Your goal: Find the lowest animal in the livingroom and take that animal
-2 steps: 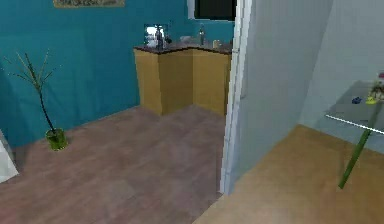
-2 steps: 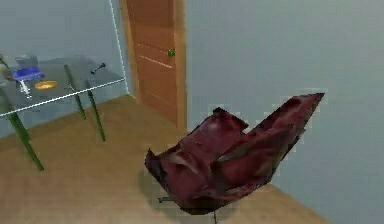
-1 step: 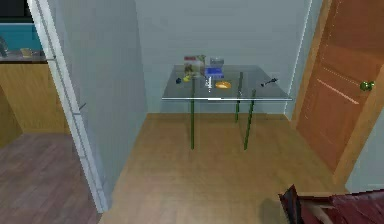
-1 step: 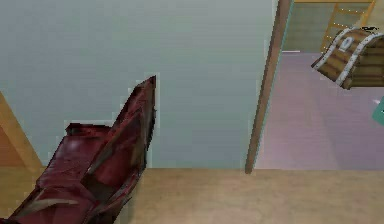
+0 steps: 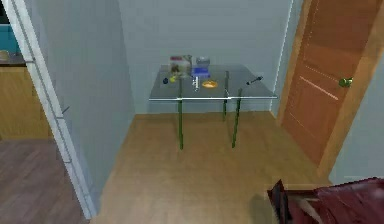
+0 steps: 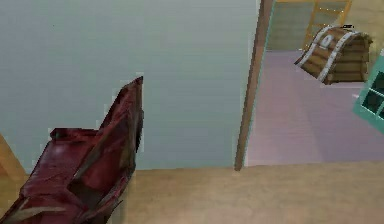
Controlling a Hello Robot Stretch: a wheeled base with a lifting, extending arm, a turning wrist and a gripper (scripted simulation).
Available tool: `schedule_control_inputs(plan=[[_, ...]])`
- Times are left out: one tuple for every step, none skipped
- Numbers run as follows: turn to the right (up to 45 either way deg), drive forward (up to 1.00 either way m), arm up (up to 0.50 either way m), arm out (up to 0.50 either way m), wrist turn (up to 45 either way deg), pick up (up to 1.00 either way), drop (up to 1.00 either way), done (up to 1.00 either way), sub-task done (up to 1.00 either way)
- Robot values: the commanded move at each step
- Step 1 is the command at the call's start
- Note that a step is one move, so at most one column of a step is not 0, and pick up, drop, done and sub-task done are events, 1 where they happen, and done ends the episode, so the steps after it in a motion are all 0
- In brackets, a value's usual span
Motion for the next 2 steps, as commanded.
schedule_control_inputs(plan=[[0.0,1.00,0.00,0.00,0.0,0.00,0.00,0.00,0.00],[6.0,0.00,0.00,0.00,0.0,0.00,0.00,0.00,0.00]])
